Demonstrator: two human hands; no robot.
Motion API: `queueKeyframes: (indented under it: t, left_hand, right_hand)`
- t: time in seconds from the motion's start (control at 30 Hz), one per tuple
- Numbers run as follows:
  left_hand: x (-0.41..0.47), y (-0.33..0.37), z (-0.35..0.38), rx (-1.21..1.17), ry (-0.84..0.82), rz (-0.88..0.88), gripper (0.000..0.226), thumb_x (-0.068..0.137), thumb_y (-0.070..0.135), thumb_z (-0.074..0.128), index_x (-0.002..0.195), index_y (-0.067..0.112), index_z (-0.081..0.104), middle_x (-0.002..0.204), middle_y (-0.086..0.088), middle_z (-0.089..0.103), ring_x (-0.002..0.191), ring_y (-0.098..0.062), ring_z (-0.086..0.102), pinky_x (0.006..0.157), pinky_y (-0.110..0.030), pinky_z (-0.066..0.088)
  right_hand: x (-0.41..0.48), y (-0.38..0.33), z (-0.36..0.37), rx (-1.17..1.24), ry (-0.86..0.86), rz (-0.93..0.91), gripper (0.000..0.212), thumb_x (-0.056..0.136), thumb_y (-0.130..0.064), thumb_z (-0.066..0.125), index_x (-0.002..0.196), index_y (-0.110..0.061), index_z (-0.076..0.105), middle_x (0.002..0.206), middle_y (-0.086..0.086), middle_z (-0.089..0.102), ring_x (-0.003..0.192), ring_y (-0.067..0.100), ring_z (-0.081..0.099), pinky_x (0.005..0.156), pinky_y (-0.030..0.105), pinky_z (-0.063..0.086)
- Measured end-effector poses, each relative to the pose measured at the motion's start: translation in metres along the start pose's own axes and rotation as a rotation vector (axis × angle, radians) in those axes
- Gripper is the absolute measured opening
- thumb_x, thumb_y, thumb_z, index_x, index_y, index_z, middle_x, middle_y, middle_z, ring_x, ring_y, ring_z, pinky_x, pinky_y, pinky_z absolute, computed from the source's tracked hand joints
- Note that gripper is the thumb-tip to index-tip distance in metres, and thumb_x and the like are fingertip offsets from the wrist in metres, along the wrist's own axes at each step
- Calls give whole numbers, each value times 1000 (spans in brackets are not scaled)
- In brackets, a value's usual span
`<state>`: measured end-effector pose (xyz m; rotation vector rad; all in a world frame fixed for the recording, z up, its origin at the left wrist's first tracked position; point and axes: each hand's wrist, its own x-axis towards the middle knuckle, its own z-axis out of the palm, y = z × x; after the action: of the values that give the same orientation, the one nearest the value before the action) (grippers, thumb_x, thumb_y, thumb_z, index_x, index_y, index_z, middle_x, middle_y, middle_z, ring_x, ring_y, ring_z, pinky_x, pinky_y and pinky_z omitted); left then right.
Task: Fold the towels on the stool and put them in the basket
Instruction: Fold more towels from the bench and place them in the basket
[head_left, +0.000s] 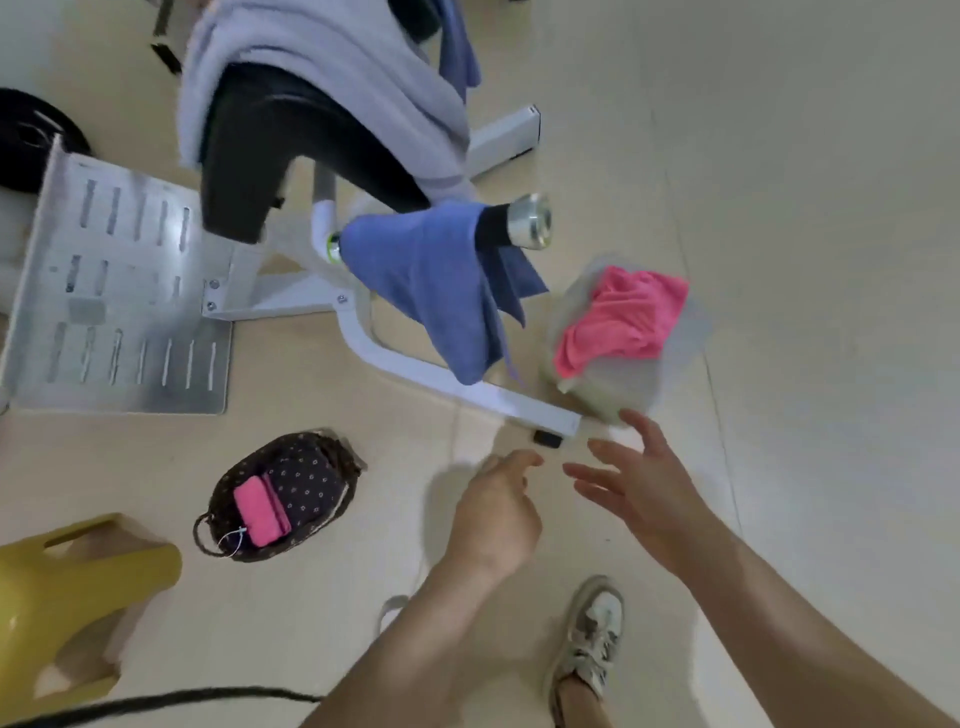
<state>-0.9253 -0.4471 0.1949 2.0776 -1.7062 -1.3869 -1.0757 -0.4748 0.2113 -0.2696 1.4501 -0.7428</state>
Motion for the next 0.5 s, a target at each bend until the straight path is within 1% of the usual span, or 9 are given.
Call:
queueKeyframes:
  t: [0.07, 0.13, 0.2, 0.3, 0.37, 0.4, 0.43, 0.5]
  left_hand:
    - [24, 26, 19, 40, -20, 5, 50, 87, 0, 42, 131, 20, 54, 121, -5, 55, 113, -19, 55, 93, -22, 41]
    - [53, 45, 36, 60, -56, -10, 49, 88, 2, 42, 132, 20, 55, 129, -5, 54, 120, -20, 51, 99, -24, 37]
    - [87, 60, 52, 49, -69, -68, 47, 89, 5, 42, 130, 21, 56, 128, -6, 56, 118, -22, 53, 96, -26, 39]
    - [144, 71, 72, -90, -20, -235, 42, 86, 5, 44, 120, 21, 63, 118, -9, 64, 106, -29, 60, 87, -31, 47]
    - [179, 72, 86, -126, 12, -285, 43, 84, 3, 44, 115, 21, 66, 114, -7, 66, 103, -30, 60, 85, -34, 49]
    - [196, 72, 92, -136, 5, -295, 44, 82, 2, 44, 113, 22, 67, 113, -4, 66, 103, -30, 60, 84, -34, 50]
    - [216, 70, 99, -142, 12, -309, 44, 82, 2, 44, 113, 23, 68, 113, -1, 65, 102, -30, 60, 82, -34, 51]
    - [249, 61, 113, -131, 36, -380, 37, 84, 11, 44, 111, 24, 66, 108, -3, 64, 97, -33, 60, 76, -34, 50]
  right_hand:
    - [19, -17, -23, 16, 0, 24, 51, 92, 0, 51, 131, -30, 36, 101, 6, 63, 98, 39, 67, 79, 38, 54]
    - [42, -29, -44, -8, 13, 29, 51, 91, -3, 53, 133, -27, 38, 104, 4, 63, 102, 34, 65, 84, 40, 54]
    - [68, -36, -60, -72, 28, 26, 47, 91, -4, 52, 133, -23, 44, 104, 3, 62, 102, 26, 64, 86, 40, 55]
    - [110, -42, -73, -150, 1, 78, 44, 90, -1, 51, 129, -21, 47, 98, 4, 64, 94, 25, 65, 86, 40, 54]
    - [142, -47, -79, -213, -21, 94, 47, 89, 1, 51, 130, -21, 46, 102, 5, 62, 89, 24, 63, 82, 37, 54]
    - [160, -51, -81, -263, -30, 78, 50, 88, 1, 51, 132, -22, 45, 108, 7, 60, 89, 23, 62, 80, 36, 54]
    - [179, -54, -83, -334, -38, 51, 52, 88, 0, 52, 134, -24, 45, 116, 9, 57, 93, 21, 60, 81, 36, 54]
    - [213, -58, -87, -550, -58, -24, 60, 87, -1, 53, 139, -27, 41, 129, 7, 49, 111, 23, 55, 93, 42, 51]
